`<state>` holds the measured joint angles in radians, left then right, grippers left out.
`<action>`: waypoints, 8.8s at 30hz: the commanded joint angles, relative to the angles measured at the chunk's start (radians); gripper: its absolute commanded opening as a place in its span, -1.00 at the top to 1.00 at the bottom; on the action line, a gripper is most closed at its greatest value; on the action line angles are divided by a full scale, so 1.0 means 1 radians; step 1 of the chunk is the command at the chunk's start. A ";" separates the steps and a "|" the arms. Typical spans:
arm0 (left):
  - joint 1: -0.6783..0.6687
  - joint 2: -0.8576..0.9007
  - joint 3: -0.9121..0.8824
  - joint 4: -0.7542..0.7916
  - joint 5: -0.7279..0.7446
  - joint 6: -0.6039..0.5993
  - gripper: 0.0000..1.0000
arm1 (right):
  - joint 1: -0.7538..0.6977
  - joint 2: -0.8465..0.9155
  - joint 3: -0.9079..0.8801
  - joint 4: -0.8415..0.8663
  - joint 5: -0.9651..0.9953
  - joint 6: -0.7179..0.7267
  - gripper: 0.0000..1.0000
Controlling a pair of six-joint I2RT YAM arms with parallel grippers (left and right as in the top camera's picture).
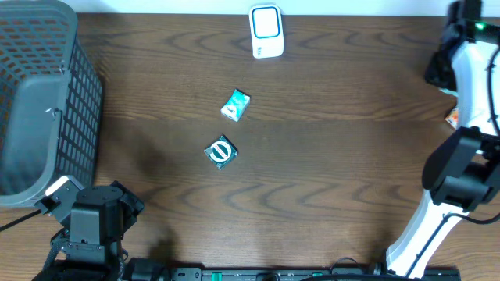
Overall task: Scan the item barcode
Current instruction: 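Carry the wipes pack right and drop it near the orange pack, then move the right gripper to the small teal packet and grasp it, then lift the teal packet and rotate it with the right gripper, then hold the teal packet at the scanner window with the right gripper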
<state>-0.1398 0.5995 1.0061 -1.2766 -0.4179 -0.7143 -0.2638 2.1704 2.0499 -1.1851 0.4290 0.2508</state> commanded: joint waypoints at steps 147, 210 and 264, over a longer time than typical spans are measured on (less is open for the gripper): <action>0.003 -0.001 0.000 -0.002 -0.017 -0.013 -0.95 | 0.363 0.057 -0.121 -0.425 -1.776 -1.255 0.98; 0.003 -0.001 0.000 -0.002 -0.017 -0.013 -0.96 | 0.377 0.057 -0.121 -0.406 -1.681 -1.217 0.97; 0.003 -0.001 0.000 -0.002 -0.017 -0.013 -0.96 | 0.698 0.246 0.127 0.912 -0.111 -0.969 0.98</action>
<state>-0.1398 0.5995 1.0061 -1.2762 -0.4183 -0.7143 0.4252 2.3840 2.1666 -0.2901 0.2676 -0.5697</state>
